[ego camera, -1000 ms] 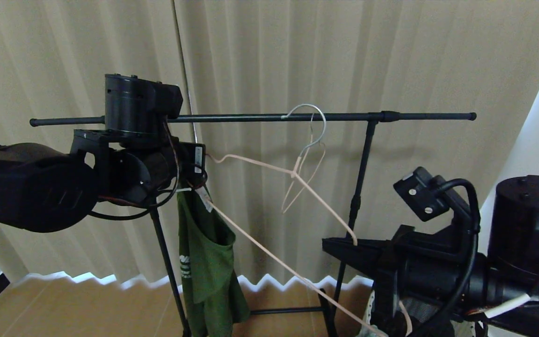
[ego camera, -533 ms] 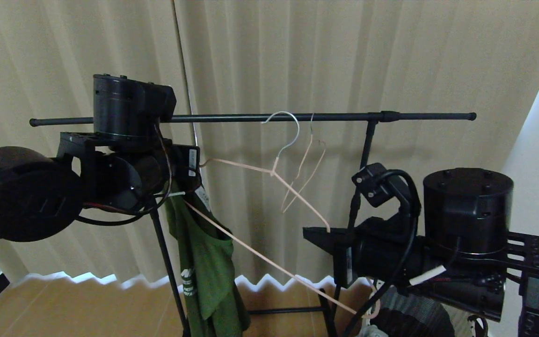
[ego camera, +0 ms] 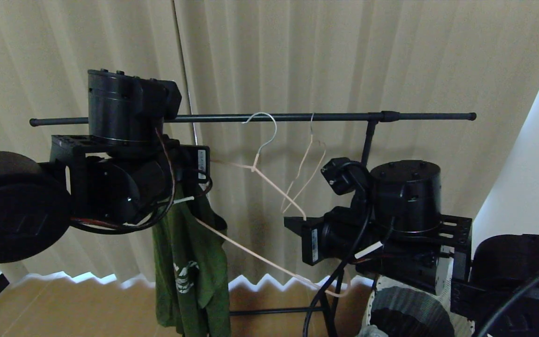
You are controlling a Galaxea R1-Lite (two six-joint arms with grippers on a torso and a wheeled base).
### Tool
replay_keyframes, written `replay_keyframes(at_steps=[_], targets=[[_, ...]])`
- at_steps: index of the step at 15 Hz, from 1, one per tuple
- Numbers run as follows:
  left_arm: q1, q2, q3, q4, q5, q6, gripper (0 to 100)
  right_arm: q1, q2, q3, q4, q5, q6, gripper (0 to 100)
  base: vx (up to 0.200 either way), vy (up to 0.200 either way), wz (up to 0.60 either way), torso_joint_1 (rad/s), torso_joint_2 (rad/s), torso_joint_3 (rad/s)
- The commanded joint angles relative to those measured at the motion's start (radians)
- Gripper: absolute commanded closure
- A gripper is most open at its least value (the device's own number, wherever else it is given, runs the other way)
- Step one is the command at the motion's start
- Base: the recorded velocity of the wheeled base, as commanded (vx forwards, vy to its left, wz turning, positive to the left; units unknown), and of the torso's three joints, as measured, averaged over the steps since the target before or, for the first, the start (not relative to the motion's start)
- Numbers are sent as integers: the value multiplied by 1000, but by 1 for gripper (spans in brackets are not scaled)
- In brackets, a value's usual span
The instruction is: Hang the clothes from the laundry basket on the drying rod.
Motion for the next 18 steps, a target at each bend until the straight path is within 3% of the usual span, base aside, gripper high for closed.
replay_keyframes(at_steps=[1, 5, 10, 13, 18], targets=[[-37, -5, -7, -1, -1, -3, 100, 2, 35, -23, -7, 0, 0, 100, 0, 0, 0, 0, 0, 0], [-83, -4, -7, -2, -18, -20, 100, 2, 45, -40, -11, 2, -1, 100, 0, 0, 0, 0, 0, 0], [-101, -36, 2, 4, -211, -17, 100, 2, 54, -57, -14, 2, -1, 100, 0, 0, 0, 0, 0, 0], [-98, -71, 76, 1, -299, -8, 100, 2, 19, -46, -15, 0, 0, 100, 0, 0, 0, 0, 0, 0], [-101, -114, 136, -1, -316, -8, 100, 3, -38, -26, -15, -1, -3, 100, 0, 0, 0, 0, 0, 0]])
